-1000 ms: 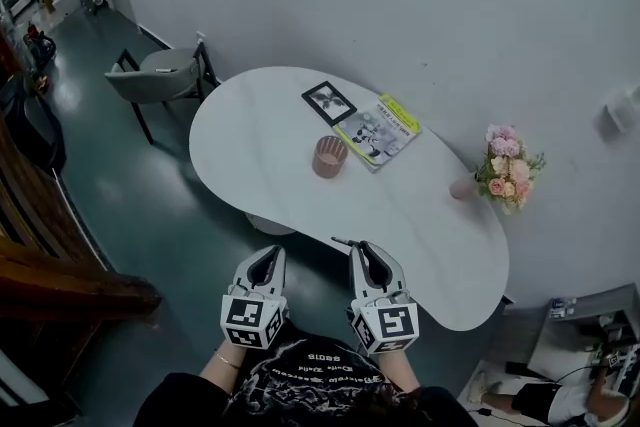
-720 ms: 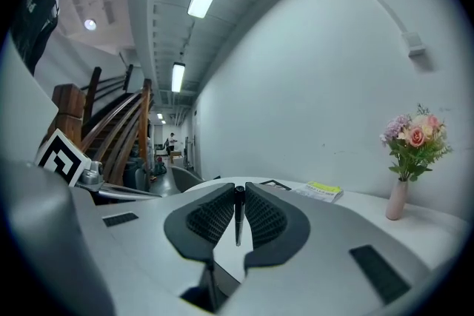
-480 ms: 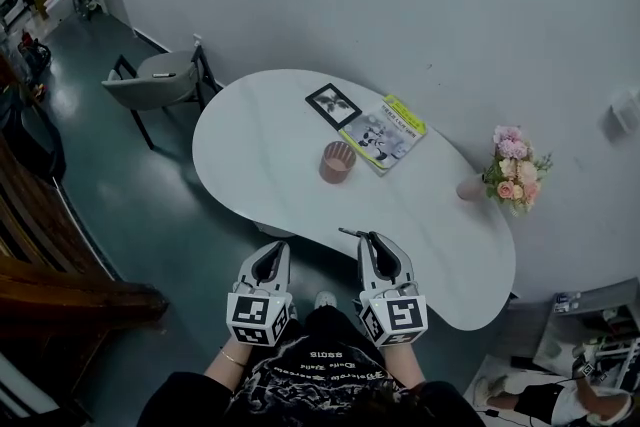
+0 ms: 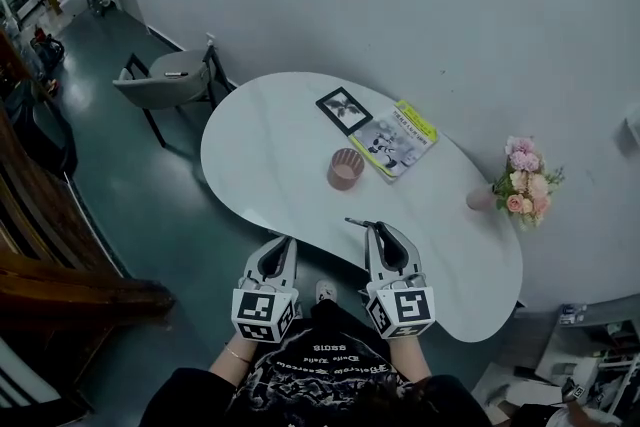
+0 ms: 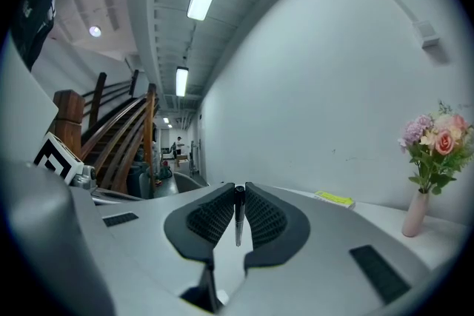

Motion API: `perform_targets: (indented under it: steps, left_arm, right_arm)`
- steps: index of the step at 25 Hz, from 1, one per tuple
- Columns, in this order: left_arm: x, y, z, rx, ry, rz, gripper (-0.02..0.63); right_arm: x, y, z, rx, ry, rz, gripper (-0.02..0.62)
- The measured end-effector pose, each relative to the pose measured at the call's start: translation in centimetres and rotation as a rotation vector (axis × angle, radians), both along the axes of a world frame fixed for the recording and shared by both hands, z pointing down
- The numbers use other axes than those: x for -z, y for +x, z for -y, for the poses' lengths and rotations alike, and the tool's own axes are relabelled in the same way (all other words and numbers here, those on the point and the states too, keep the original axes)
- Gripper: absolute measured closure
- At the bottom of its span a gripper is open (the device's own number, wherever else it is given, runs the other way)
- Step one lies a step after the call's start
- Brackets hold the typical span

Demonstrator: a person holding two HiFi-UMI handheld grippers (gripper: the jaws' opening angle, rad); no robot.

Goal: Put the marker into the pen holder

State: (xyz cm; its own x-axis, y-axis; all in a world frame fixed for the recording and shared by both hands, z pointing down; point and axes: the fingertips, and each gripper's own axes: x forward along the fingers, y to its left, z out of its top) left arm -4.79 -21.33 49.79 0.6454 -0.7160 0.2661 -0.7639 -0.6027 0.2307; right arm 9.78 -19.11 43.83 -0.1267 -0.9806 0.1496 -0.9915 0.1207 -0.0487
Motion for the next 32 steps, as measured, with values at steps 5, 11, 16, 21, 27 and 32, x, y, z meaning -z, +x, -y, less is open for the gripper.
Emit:
perform_targets:
  steps: [5,11,16,21,27,32]
  left_arm:
    - [-0.1,0.5,0.9,0.018,-0.005,0.011,0.58]
    - [-0.3,1.2,1.7,0.034,-0.006,0.02,0.58]
    - [-0.1,1.5,2.3,0.053,-0.002,0.025,0.58]
    - [-0.2,1.3,2.7,0.082,-0.007,0.035,0.58]
    - [-0.2,1.3,3.2,0.126,0.002,0.049,0.58]
    - [0.2,1.2,3.7,0.142,0.014,0.06,0.58]
  right_arm:
    - [1.8,1.6,1.8,0.007,0.042,-0.012,0.529]
    - [2.5,3.5,3.8,0.004,0.07,-0.001,0.529]
    - [3.2,4.4,5.8,0.016,0.092,0.003,0.529]
    - [3.4,4.9,7.8,0.037,0.105,-0.002,0.529]
    - [3.0,5.7,9.7,0.059,0.09,0.018,0.529]
    - [2.0,5.7,11.6,0.09,0.089,0.0,0.529]
